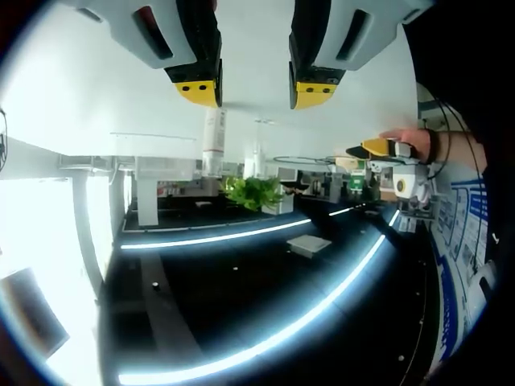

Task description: Clamp pump bottle remove cover press pump head put on cover

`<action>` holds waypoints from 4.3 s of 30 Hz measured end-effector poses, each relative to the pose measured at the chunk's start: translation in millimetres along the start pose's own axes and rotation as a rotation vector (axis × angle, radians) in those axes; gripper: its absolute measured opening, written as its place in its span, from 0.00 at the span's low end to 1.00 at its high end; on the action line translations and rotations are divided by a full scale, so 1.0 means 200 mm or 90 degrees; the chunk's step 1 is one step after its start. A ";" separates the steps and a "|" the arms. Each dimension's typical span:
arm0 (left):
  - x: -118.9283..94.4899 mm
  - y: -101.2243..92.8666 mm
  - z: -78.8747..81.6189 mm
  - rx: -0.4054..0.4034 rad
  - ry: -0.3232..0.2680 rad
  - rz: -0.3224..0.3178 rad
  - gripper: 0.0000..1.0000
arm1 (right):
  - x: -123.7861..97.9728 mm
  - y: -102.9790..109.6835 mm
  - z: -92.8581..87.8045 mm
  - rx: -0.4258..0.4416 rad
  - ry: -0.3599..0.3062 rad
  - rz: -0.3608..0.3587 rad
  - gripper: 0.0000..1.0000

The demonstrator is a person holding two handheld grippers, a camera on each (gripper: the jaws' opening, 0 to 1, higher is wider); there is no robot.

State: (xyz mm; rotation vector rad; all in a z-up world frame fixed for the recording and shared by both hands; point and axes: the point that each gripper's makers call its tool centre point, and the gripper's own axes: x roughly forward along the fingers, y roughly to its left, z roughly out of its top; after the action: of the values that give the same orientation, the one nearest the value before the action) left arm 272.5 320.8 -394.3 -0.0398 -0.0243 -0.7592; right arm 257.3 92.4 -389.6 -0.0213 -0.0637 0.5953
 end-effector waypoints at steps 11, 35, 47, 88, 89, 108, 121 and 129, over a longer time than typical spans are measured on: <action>0.00 0.00 0.01 -0.003 -0.004 0.006 0.32 | 0.00 0.00 0.00 0.000 0.002 0.000 0.28; 0.00 0.03 0.01 -0.008 -0.005 0.017 0.27 | 0.00 0.00 -0.01 0.001 0.003 0.000 0.27; 0.00 0.04 0.00 0.008 -0.001 0.018 0.27 | 0.01 0.01 -0.01 -0.001 0.006 0.001 0.27; 0.00 0.10 0.04 -0.001 -0.002 0.062 0.43 | 0.01 0.00 -0.01 -0.001 0.005 0.004 0.27; 0.01 0.11 0.04 -0.001 0.000 0.065 0.43 | 0.01 0.00 -0.01 0.000 0.005 0.004 0.27; 0.12 0.09 0.05 0.007 0.007 0.069 0.40 | 0.01 0.01 -0.01 -0.002 0.006 0.006 0.27; 0.20 0.16 0.10 -0.010 -0.013 0.093 0.14 | 0.01 0.01 -0.01 -0.002 0.007 0.006 0.27; 0.27 0.18 0.08 -0.005 -0.008 0.081 0.21 | 0.01 0.01 -0.01 -0.002 0.009 0.005 0.27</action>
State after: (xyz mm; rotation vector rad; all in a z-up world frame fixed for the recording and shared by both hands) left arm 336.3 310.7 -376.8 -0.0537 -0.0306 -0.6324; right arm 258.2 94.3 -392.3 -0.0286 -0.0516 0.6032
